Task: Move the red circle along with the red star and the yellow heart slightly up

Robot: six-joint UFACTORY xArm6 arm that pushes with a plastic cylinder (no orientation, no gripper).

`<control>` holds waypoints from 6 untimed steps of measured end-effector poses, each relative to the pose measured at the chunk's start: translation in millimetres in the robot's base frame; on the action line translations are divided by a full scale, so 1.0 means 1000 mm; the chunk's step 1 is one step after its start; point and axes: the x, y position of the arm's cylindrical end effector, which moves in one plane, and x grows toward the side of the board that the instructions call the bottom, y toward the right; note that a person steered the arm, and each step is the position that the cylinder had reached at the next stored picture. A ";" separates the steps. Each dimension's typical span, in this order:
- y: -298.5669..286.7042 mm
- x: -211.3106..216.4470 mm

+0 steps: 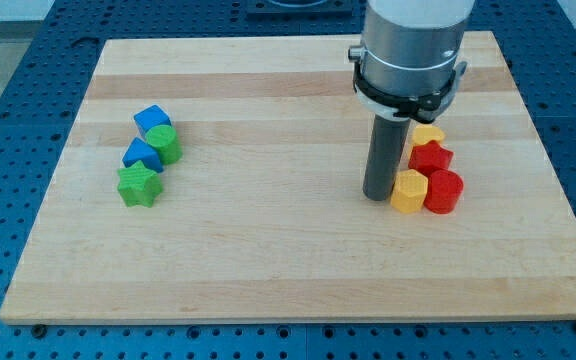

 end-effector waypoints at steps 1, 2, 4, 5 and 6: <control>-0.005 0.013; -0.007 0.066; 0.064 0.084; 0.064 0.055; 0.064 0.030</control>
